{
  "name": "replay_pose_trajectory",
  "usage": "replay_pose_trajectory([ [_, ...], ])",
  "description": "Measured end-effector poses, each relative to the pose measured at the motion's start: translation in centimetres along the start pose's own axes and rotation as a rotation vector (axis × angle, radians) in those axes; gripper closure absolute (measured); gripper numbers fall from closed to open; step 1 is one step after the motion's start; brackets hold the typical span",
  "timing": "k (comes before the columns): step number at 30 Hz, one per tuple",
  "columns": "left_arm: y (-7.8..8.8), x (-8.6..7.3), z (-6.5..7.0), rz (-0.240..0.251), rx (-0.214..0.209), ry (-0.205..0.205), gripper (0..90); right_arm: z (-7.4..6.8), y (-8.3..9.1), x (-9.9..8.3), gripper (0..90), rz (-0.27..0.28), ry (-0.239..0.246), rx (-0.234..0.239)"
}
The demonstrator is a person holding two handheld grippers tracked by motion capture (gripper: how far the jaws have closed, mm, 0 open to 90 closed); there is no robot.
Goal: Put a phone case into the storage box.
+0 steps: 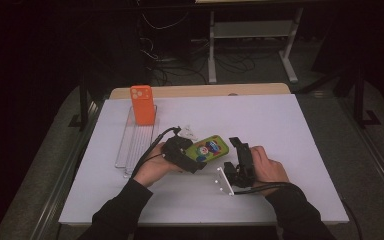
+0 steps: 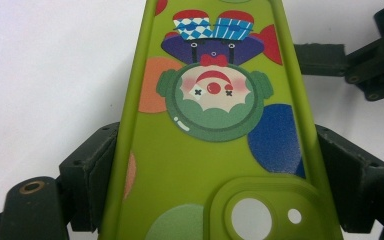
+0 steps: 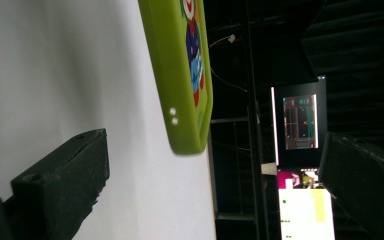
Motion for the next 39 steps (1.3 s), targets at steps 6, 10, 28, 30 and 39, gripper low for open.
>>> replay_pose_trajectory([
  [6, 0.0, 0.1, 0.1, 0.014, -0.004, 0.01, 15.5, -0.1, -0.6, 0.9, 2.8, 0.013, 0.01, -0.026],
  [10, 0.0, 0.1, 0.1, 0.012, -0.005, 0.008, 15.5, -0.3, -1.1, 1.6, 6.7, 0.027, 0.028, -0.039],
  [28, 0.1, -0.1, 0.2, -0.015, -0.016, -0.038, 15.4, -2.0, -0.9, 3.3, 70.0, 0.065, 0.075, 0.013],
  [30, 0.0, -0.1, 0.2, -0.018, -0.019, -0.037, 15.4, -1.9, -0.9, 3.4, 72.5, 0.066, 0.08, 0.014],
  [39, 0.1, 0.0, 0.2, 0.007, -0.012, -0.045, 14.2, -1.9, -0.8, 3.4, 75.4, 0.049, 0.095, -0.003],
])
Point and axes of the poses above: each handheld gripper's, and its own axes: y roughly backward along the jaws, x roughly out of its top, z roughly to its right, the point moved 5 cm from there along -y, roughly forward along the jaws
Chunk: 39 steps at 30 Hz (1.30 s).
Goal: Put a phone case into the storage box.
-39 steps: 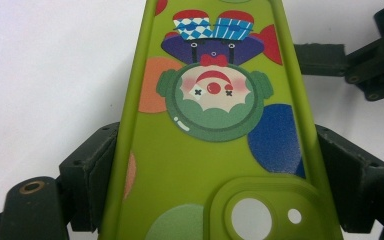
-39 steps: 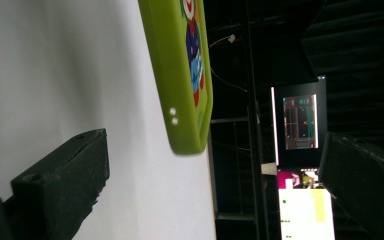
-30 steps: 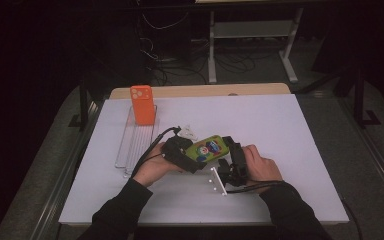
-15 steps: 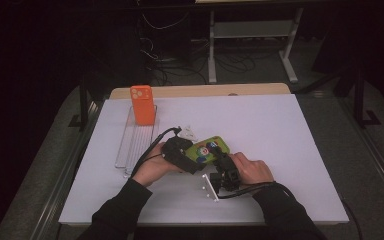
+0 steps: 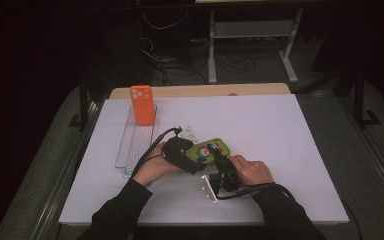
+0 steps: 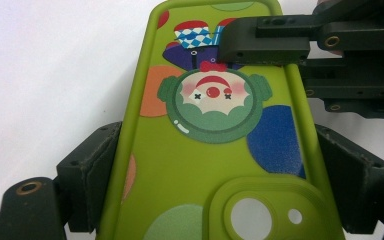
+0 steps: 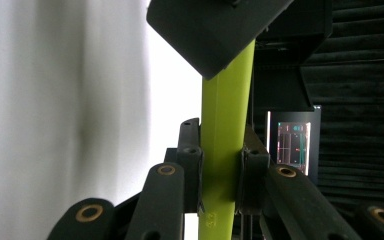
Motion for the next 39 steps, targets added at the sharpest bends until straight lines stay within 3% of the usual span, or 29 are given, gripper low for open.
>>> replay_pose_trajectory([
  [4, 0.1, 0.0, 0.0, 0.023, 0.006, 0.003, 12.5, 0.3, 0.1, 0.0, 75.5, 0.0, -0.009, -0.008],
  [8, 0.1, 0.0, 0.0, 0.018, -0.003, 0.012, 5.1, 0.4, 0.1, -0.2, 75.6, -0.01, -0.019, -0.012],
  [10, 0.3, 0.0, -0.1, 0.021, -0.005, 0.01, 0.0, 0.6, -0.1, -0.7, 75.5, -0.029, -0.047, -0.008],
  [13, 0.6, 0.2, 0.0, 0.056, -0.007, 0.029, 0.0, 0.8, -0.1, -1.1, 75.5, -0.045, -0.08, -0.004],
  [14, 0.8, 0.2, -0.1, 0.057, -0.005, 0.022, 0.0, 1.0, -0.2, -1.3, 75.6, -0.047, -0.061, -0.001],
  [16, 1.3, 0.1, -0.4, 0.047, -0.008, -0.001, 0.0, 1.1, -0.2, -1.6, 75.6, -0.054, -0.072, -0.001],
  [17, 1.4, 0.1, -0.4, 0.06, -0.004, 0.009, 0.0, 1.0, -0.2, -2.1, 75.6, -0.07, -0.111, 0.029],
  [18, 1.6, 0.1, -0.6, 0.057, -0.001, 0.002, 0.0, 1.0, -0.2, -2.1, 75.6, -0.07, -0.111, 0.029],
  [19, 1.7, 0.1, -0.7, 0.066, -0.003, 0.01, 0.0, 1.3, -0.3, -2.6, 75.5, -0.077, -0.149, 0.026],
  [22, 1.8, 0.0, -0.8, 0.075, 0.003, 0.03, 0.0, 1.6, -0.4, -3.1, 75.5, -0.082, -0.166, 0.041],
  [23, 1.9, -0.1, -1.1, 0.061, 0.008, 0.002, 0.0, 1.5, -0.3, -3.3, 75.5, -0.096, -0.206, 0.057],
  [24, 1.8, -0.1, -1.1, 0.078, 0.011, 0.022, 0.0, 1.7, -0.4, -3.6, 75.5, -0.095, -0.223, 0.063],
  [26, 1.9, -0.3, -1.3, 0.053, 0.012, 0.006, 0.0, 1.9, -0.4, -4.1, 75.5, -0.098, -0.29, 0.084],
  [29, 1.7, -0.4, -1.2, 0.051, 0.015, 0.027, 0.0, 2.3, -0.4, -4.6, 75.5, -0.106, -0.365, 0.116],
  [30, 1.7, -0.5, -1.3, 0.045, 0.017, 0.024, 0.0, 2.3, -0.4, -4.6, 75.5, -0.108, -0.415, 0.123],
  [31, 1.6, -0.4, -1.1, 0.066, 0.018, 0.05, 0.0, 2.4, -0.4, -4.8, 75.5, -0.11, -0.441, 0.138],
  [33, 1.6, -0.4, -1.3, 0.059, 0.022, 0.035, 0.0, 2.6, -0.4, -5.0, 75.5, -0.105, -0.488, 0.161],
  [36, 1.7, -0.6, -1.6, 0.037, 0.028, 0.009, 0.0, 2.9, -0.4, -5.3, 75.5, -0.098, -0.666, 0.22],
  [38, 1.7, -0.5, -1.5, 0.042, 0.029, 0.024, 0.0, 2.9, -0.4, -5.4, 75.5, -0.094, -0.688, 0.228],
  [39, 1.7, -0.5, -1.6, 0.041, 0.031, 0.019, 0.0, 3.0, -0.5, -5.5, 75.5, -0.088, -0.744, 0.249],
])
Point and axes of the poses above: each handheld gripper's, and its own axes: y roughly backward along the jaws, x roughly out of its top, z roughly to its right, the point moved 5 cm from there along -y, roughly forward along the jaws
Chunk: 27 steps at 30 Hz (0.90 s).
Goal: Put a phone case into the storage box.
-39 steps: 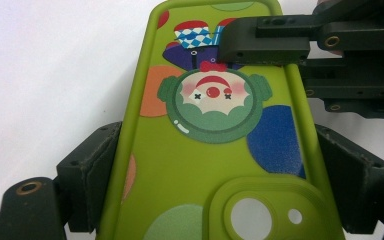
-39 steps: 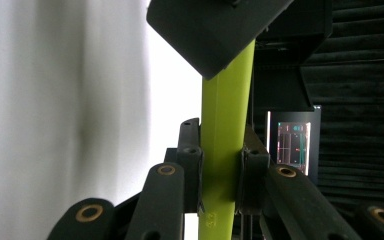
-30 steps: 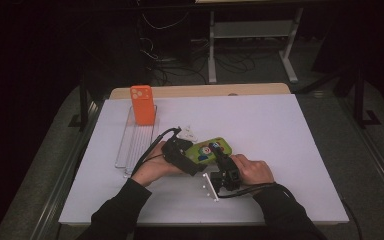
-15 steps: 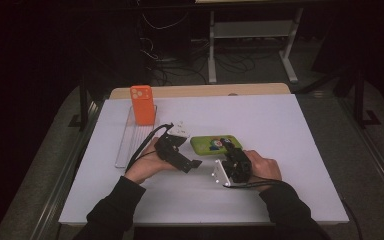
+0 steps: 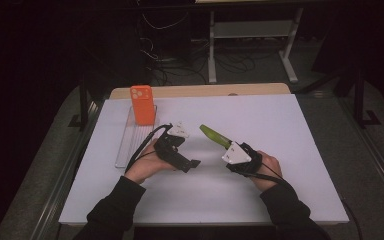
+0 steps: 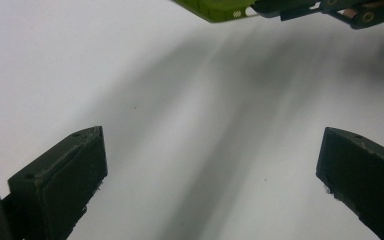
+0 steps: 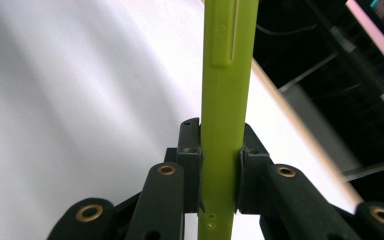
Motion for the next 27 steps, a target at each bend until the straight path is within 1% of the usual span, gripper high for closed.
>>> replay_pose_trajectory([
  [1, -0.1, 0.0, 0.1, 0.013, 0.0, 0.016, 0.0, 0.1, 0.0, 0.0, 75.5, 0.001, -0.046, 0.021],
  [2, -0.1, 0.0, 0.1, 0.012, 0.001, 0.016, 0.0, 0.2, 0.0, 0.0, 75.5, 0.0, -0.085, 0.041],
  [3, -0.1, 0.0, 0.1, 0.012, 0.003, 0.019, 0.0, 0.3, 0.0, -0.1, 75.5, 0.002, -0.11, 0.055],
  [4, -0.1, -0.1, 0.0, -0.003, 0.004, 0.016, 0.0, 0.4, 0.0, 0.0, 75.5, 0.01, -0.144, 0.072],
  [5, -0.1, -0.1, 0.0, 0.002, 0.007, 0.022, 0.0, 0.6, -0.1, -0.1, 75.5, 0.012, -0.217, 0.107],
  [6, -0.1, -0.1, 0.0, 0.001, 0.009, 0.021, 0.0, 0.6, -0.1, -0.1, 75.5, 0.012, -0.217, 0.107],
  [7, -0.1, -0.1, 0.0, 0.001, 0.007, 0.025, 0.0, 0.9, 0.0, -0.2, 75.5, 0.011, -0.302, 0.144],
  [8, -0.1, 0.0, 0.0, 0.004, 0.007, 0.027, 0.0, 0.9, 0.0, -0.2, 75.5, 0.011, -0.302, 0.144],
  [9, -0.1, 0.0, 0.0, 0.008, 0.007, 0.03, 0.0, 1.0, 0.0, -0.2, 75.5, 0.012, -0.347, 0.167],
  [11, -0.1, 0.0, -0.1, 0.018, 0.008, 0.037, 0.0, 1.4, -0.1, -0.4, 75.5, 0.016, -0.405, 0.199],
  [13, -0.1, 0.1, -0.1, 0.016, 0.01, 0.038, 0.0, 1.6, -0.1, -0.5, 75.5, 0.022, -0.516, 0.242],
  [15, -0.1, 0.2, -0.2, 0.024, 0.011, 0.045, 0.0, 1.9, -0.2, -0.8, 75.5, 0.022, -0.583, 0.271],
  [17, -0.1, 0.5, -0.2, 0.053, 0.009, 0.073, 0.0, 2.0, -0.3, -1.0, 75.5, 0.031, -0.642, 0.294],
  [18, 0.0, 0.7, -0.3, 0.058, 0.006, 0.069, 0.0, 2.0, -0.3, -1.0, 75.5, 0.031, -0.666, 0.305],
  [19, 0.0, 0.9, -0.2, 0.067, 0.004, 0.082, 0.0, 2.0, -0.2, -1.0, 75.5, 0.036, -0.688, 0.315],
  [20, 0.0, 1.1, -0.3, 0.075, 0.003, 0.084, 0.0, 1.9, -0.2, -1.0, 75.5, 0.04, -0.699, 0.321],
  [21, -0.1, 1.4, -0.2, 0.094, -0.001, 0.1, 0.0, 1.8, -0.2, -0.9, 75.5, 0.043, -0.705, 0.328],
  [22, 0.0, 1.6, -0.4, 0.098, -0.001, 0.097, 0.0, 1.8, -0.2, -0.9, 75.5, 0.047, -0.704, 0.334],
  [23, -0.1, 1.9, -0.4, 0.122, -0.004, 0.112, 0.0, 1.7, -0.2, -0.9, 75.5, 0.051, -0.709, 0.339],
  [24, 0.0, 2.2, -0.6, 0.133, -0.007, 0.118, 0.0, 1.7, -0.2, -0.9, 75.5, 0.051, -0.709, 0.339],
  [25, 0.0, 2.5, -0.6, 0.148, -0.013, 0.137, 0.0, 1.6, -0.2, -0.8, 75.5, 0.057, -0.72, 0.344],
  [26, -0.2, 3.1, -0.7, 0.178, -0.024, 0.156, 0.0, 1.5, -0.3, -0.6, 75.5, 0.065, -0.735, 0.351],
  [27, -0.2, 3.1, -0.7, 0.178, -0.024, 0.156, 0.0, 1.5, -0.3, -0.6, 75.5, 0.065, -0.735, 0.351],
])
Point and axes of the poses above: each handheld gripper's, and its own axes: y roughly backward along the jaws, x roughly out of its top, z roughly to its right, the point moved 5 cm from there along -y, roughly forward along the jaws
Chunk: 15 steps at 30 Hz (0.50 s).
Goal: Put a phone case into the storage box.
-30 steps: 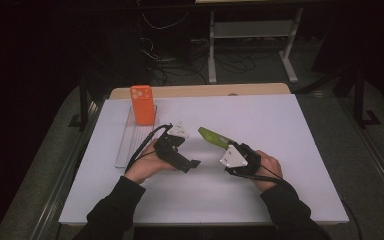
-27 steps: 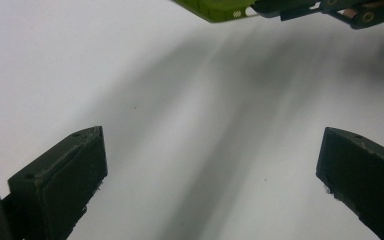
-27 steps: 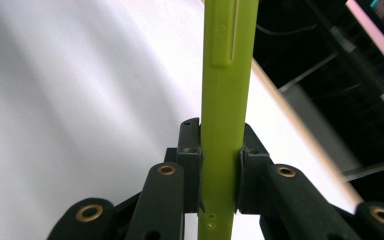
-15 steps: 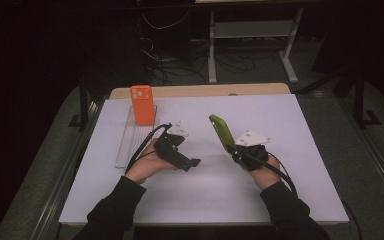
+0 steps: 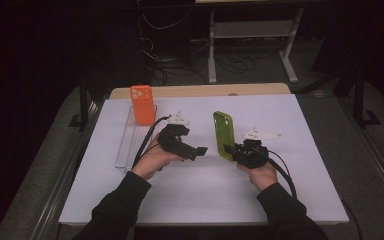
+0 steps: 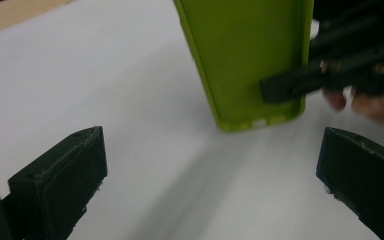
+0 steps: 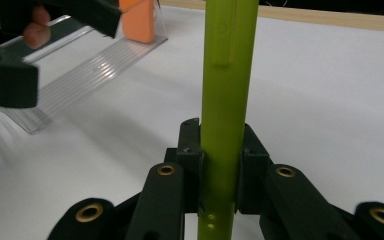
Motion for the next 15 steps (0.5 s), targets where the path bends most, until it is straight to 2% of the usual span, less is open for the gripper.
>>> replay_pose_trajectory([
  [5, -0.9, 1.6, 0.2, 0.038, -0.019, 0.022, 0.0, -0.4, -0.2, 0.2, 75.5, 0.012, -0.001, 0.012],
  [12, -1.9, 3.3, 0.5, 0.087, -0.043, 0.028, 0.0, -1.3, -0.3, 0.4, 75.5, 0.028, 0.005, 0.041],
  [15, -2.3, 3.6, 0.6, 0.101, -0.052, 0.016, 0.0, -1.6, -0.3, 0.5, 75.5, 0.035, 0.003, 0.051],
])
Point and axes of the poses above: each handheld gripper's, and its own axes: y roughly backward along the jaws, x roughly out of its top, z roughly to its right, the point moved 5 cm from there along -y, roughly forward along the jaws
